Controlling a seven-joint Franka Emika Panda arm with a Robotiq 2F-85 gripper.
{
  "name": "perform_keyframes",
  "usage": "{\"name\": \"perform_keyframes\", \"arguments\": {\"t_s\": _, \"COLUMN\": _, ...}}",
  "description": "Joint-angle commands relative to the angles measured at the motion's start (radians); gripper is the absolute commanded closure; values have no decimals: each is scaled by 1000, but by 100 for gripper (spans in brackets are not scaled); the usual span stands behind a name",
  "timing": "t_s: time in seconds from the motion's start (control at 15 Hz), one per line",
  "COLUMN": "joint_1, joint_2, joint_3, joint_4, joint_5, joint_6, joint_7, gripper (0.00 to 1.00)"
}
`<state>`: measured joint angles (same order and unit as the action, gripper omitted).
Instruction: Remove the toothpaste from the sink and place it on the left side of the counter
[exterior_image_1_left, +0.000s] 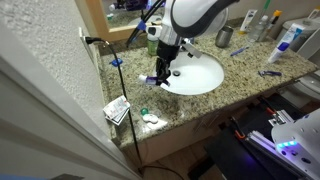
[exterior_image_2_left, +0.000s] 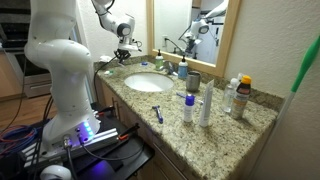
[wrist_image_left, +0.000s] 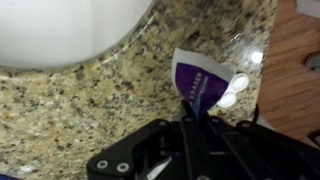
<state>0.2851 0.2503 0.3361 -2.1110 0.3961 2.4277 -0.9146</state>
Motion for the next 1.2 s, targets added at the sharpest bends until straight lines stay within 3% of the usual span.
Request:
{"name": "perform_keyframes", "arguments": {"t_s": 0.0, "joint_1": 20, "joint_2": 143, "joint_3": 9, "joint_4": 108, "joint_5": -85, "joint_6": 143, "joint_7": 114, "gripper": 99}}
{"name": "perform_keyframes", "arguments": {"t_s": 0.47, "joint_1": 27, "joint_2": 295, "joint_3": 18, "joint_4": 153, "joint_5": -318, "joint_6": 231, "joint_7": 338, "gripper": 99}}
{"name": "perform_keyframes", "arguments": {"t_s": 0.53, "joint_1": 28, "joint_2": 293, "joint_3": 20, "joint_4": 152, "joint_5": -336, "joint_6": 224, "joint_7": 363, "gripper": 69}}
{"name": "perform_keyframes", "arguments": {"t_s": 0.6, "joint_1": 29, "joint_2": 282, "joint_3": 19, "joint_4": 154, "joint_5": -354, "joint_6": 208, "joint_7": 390, "gripper": 68}}
{"name": "perform_keyframes", "arguments": {"t_s": 0.73, "joint_1": 15, "joint_2": 250, "joint_3": 41, "joint_4": 135, "joint_5": -371, "joint_6": 194, "joint_7": 416, "gripper": 56}}
{"name": "perform_keyframes", "arguments": {"t_s": 1.13, "joint_1": -8, "joint_2": 10, "joint_3": 80, "joint_4": 21, "joint_5": -366, "joint_6": 66, "joint_7": 462, "gripper": 14}}
